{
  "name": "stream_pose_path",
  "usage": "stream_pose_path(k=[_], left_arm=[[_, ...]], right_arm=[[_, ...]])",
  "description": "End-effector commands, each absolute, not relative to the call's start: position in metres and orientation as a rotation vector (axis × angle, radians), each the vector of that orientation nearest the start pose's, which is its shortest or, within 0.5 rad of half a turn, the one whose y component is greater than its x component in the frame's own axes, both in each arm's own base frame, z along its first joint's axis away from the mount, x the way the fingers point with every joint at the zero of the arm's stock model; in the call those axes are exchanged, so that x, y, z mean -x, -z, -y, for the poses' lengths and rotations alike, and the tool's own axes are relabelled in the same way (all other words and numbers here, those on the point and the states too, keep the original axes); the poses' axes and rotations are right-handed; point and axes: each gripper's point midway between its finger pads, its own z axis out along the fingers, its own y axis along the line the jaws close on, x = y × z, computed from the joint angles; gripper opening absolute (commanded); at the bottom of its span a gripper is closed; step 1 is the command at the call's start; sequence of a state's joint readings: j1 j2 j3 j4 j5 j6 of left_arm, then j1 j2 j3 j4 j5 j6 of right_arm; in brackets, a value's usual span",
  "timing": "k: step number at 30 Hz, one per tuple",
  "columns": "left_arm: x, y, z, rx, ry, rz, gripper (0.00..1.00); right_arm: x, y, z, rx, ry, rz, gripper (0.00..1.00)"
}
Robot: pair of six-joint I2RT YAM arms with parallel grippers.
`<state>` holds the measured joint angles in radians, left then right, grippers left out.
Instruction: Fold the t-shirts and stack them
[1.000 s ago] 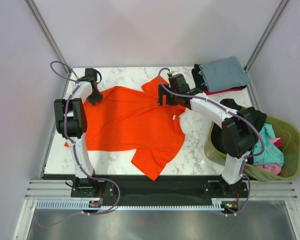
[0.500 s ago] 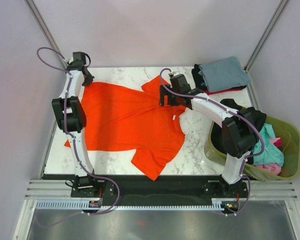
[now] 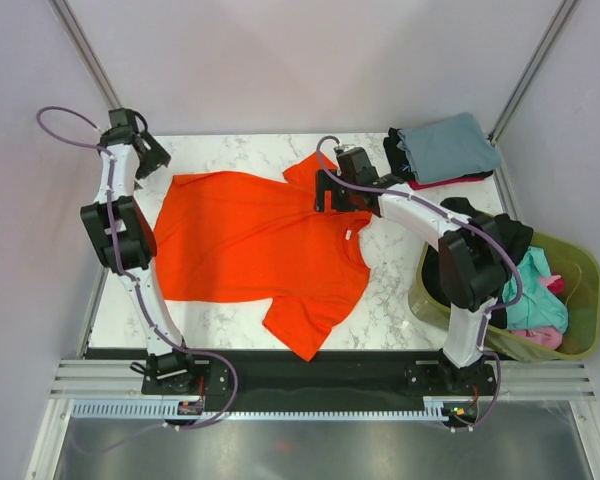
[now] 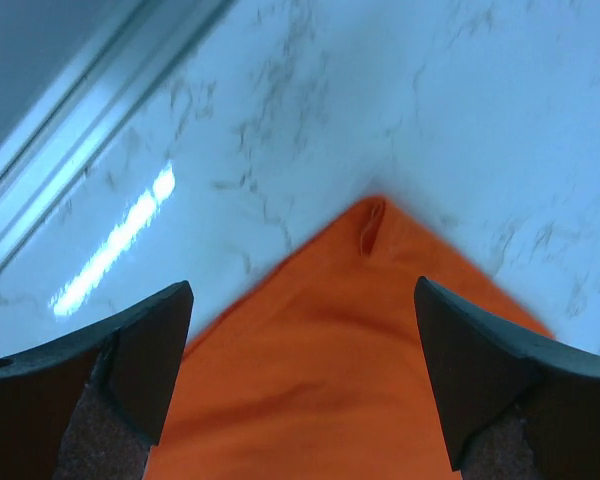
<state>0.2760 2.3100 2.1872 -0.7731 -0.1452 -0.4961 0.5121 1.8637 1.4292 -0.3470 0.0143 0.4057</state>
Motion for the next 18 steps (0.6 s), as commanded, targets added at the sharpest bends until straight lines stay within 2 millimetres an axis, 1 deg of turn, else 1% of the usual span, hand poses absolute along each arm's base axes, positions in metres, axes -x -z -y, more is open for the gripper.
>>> stream_pose_path(k=[1,2,3,4,5,6,7,8,9,11,12,14,16,17,18], left_arm=[[-0.527,-0.158,-0.111,0.9,-0.007,-2.258,0.99],[-0.521,-0.152,-0.103,0.892,0.01,-2.279,0.99],[-0.507,-0.14,-0.091,0.889,0.025,-2.32,0.98],[-0.504,-0.133,-0.081,0.876,0.042,-2.334,0.98],[-0.498,-0.129,-0.076,0.873,0.045,-2.345,0.98],[-0.485,-0.118,-0.071,0.878,0.036,-2.373,0.97],[-0.482,-0.116,-0.065,0.863,0.04,-2.376,0.97],[-0.483,-0.116,-0.065,0.856,0.04,-2.353,0.97],[-0.477,-0.113,-0.059,0.843,0.035,-2.367,0.97],[-0.478,-0.111,-0.055,0.819,0.015,-2.365,0.97],[-0.482,-0.112,-0.05,0.802,0.019,-2.365,0.97],[-0.488,-0.094,-0.047,0.793,0.009,-2.402,0.95],[-0.494,-0.098,-0.052,0.805,-0.011,-2.376,0.95],[-0.496,-0.101,-0.059,0.812,-0.033,-2.361,0.95],[-0.507,-0.116,-0.064,0.804,-0.03,-2.321,0.95]], right_arm=[[-0.446,-0.109,-0.267,0.074,-0.449,-2.393,0.98],[-0.448,-0.1,-0.264,0.06,-0.429,-2.425,0.98],[-0.45,-0.094,-0.264,0.047,-0.415,-2.444,0.98],[-0.459,-0.083,-0.262,0.022,-0.385,-2.462,0.98],[-0.461,-0.076,-0.26,0.014,-0.364,-2.48,0.98],[-0.459,-0.068,-0.258,0.016,-0.334,-2.516,0.98],[-0.463,-0.059,-0.257,0.017,-0.314,-2.529,0.98],[-0.463,-0.056,-0.256,0.02,-0.305,-2.535,0.98],[-0.464,-0.052,-0.256,0.026,-0.298,-2.54,0.98],[-0.466,-0.049,-0.254,0.023,-0.277,-2.538,0.98],[-0.467,-0.047,-0.254,0.022,-0.277,-2.542,0.98],[-0.471,-0.041,-0.255,0.013,-0.281,-2.549,0.98],[-0.474,-0.04,-0.257,0.021,-0.292,-2.549,0.98],[-0.474,-0.04,-0.257,0.023,-0.292,-2.549,0.98],[-0.474,-0.04,-0.257,0.028,-0.287,-2.548,0.98]])
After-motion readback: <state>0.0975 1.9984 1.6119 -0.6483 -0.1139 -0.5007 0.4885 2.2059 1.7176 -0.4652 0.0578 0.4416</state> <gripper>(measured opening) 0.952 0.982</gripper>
